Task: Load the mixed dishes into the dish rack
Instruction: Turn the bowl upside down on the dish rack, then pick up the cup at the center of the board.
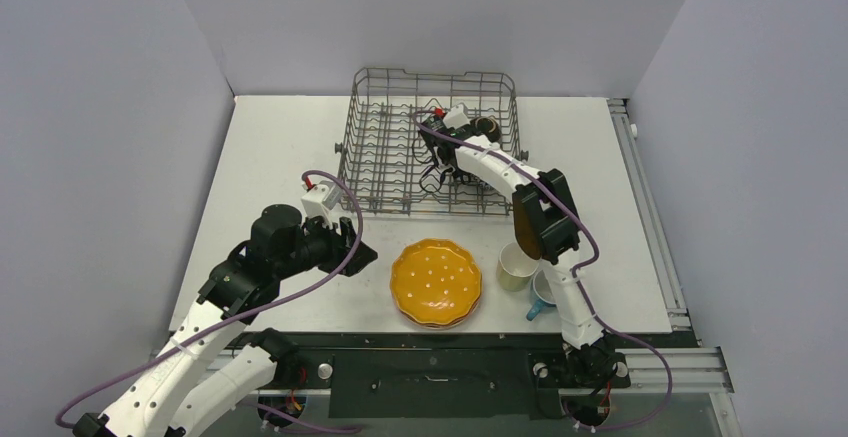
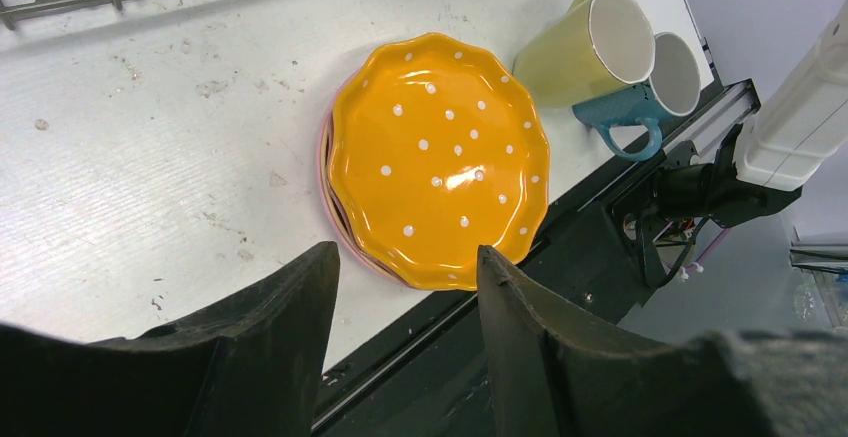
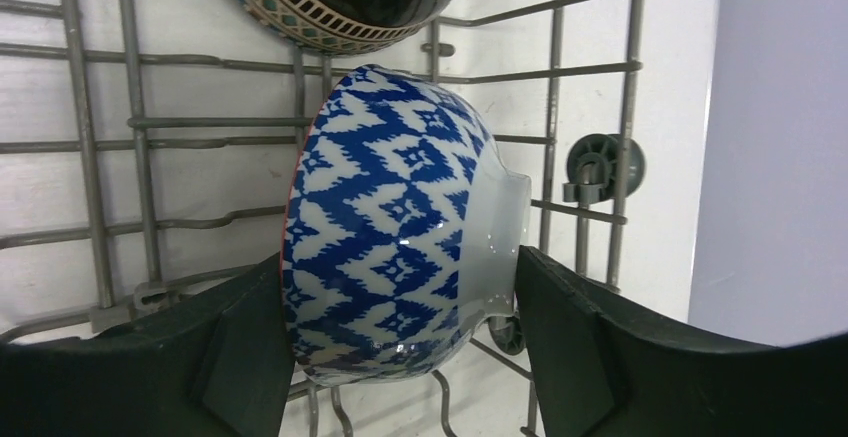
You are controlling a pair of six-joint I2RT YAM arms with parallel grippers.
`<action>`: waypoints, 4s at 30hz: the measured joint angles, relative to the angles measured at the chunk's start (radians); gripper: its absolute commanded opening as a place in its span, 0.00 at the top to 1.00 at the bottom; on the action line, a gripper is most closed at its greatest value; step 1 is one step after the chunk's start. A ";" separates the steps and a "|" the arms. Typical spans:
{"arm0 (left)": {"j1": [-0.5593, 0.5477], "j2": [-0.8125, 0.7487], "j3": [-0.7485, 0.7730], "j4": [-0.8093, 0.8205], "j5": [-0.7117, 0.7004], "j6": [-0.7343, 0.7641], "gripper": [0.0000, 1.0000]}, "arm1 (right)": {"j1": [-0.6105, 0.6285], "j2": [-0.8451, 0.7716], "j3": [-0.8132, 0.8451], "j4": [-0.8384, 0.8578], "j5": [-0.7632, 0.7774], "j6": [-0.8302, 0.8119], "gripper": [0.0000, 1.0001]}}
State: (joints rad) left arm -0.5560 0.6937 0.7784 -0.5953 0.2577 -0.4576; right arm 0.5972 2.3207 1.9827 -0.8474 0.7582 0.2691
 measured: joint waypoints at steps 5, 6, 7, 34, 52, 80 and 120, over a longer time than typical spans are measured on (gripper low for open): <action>0.000 -0.001 -0.003 0.000 0.000 0.000 0.50 | 0.000 0.000 -0.011 0.006 -0.053 0.026 0.17; 0.001 -0.001 -0.003 0.000 0.000 0.000 0.50 | 0.000 0.000 -0.014 0.008 -0.062 0.029 0.16; 0.001 -0.001 -0.004 0.000 0.000 0.000 0.50 | 0.000 0.000 -0.018 0.008 -0.069 0.032 0.15; 0.002 0.018 -0.004 0.000 -0.018 0.000 0.46 | 0.000 -0.246 -0.240 0.114 -0.320 0.110 0.13; 0.002 0.024 -0.004 -0.001 -0.024 -0.001 0.31 | 0.027 -0.688 -0.457 0.201 -0.426 0.167 0.13; 0.002 0.039 -0.016 0.003 -0.014 -0.001 0.08 | 0.216 -1.349 -0.893 0.044 -0.354 0.316 0.14; -0.438 0.615 0.334 0.151 -0.261 -0.089 0.12 | 0.093 -1.410 -1.157 -0.070 -0.338 0.436 0.53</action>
State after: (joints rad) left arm -0.9939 1.3087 1.1126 -0.4438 -0.0032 -0.5465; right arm 0.6903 0.9104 0.8257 -0.9176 0.4202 0.7052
